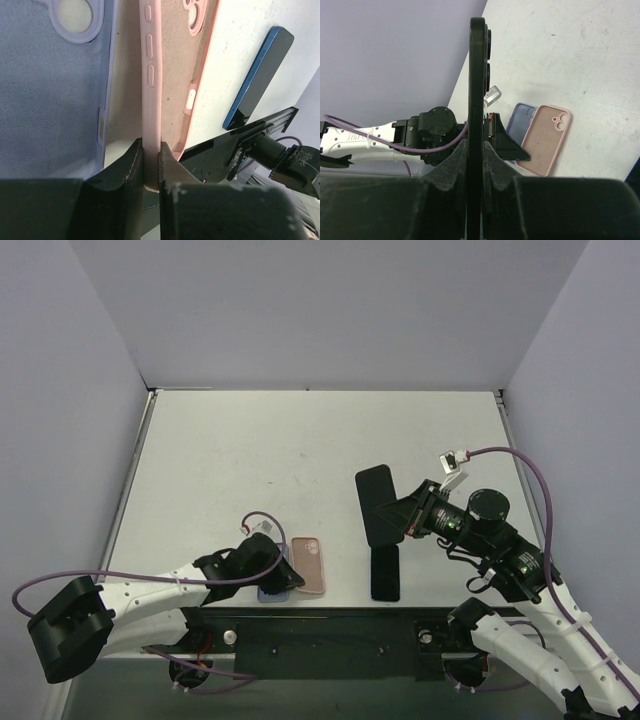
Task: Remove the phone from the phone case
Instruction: Place the phone case at the center of the board.
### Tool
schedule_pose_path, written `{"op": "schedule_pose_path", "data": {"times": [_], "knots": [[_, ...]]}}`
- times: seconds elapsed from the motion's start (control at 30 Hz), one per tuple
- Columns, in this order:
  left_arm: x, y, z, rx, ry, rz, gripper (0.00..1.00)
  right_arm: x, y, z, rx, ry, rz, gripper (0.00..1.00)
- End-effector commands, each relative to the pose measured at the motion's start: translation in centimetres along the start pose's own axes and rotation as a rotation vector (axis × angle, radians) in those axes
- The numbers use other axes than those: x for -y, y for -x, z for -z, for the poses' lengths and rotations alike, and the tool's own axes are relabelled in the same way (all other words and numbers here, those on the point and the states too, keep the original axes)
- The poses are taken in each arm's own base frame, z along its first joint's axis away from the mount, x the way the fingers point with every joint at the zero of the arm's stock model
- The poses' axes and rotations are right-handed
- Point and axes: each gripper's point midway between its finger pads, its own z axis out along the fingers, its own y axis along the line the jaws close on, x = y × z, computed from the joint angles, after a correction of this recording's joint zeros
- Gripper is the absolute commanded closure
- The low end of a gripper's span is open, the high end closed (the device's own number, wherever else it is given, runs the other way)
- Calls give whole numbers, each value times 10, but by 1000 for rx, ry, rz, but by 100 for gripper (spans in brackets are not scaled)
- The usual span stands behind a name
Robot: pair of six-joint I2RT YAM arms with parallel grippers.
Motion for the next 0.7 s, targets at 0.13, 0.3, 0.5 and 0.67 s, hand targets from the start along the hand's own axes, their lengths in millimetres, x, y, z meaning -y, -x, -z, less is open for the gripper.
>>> {"op": "schedule_pose_path", "data": {"times": [0.13, 0.3, 0.5, 0.67], "knots": [[-5, -13, 7, -68, 41, -9, 78, -14, 15, 3, 70, 59, 15, 100], [-7, -15, 9, -77, 50, -6, 66, -4, 10, 4, 50, 11, 17, 100], [-6, -15, 13, -81, 58, -13, 57, 38, -7, 10, -12, -181, 43, 100], [3, -10, 21, -65, 62, -52, 52, 85, -21, 26, -57, -404, 77, 100]]}}
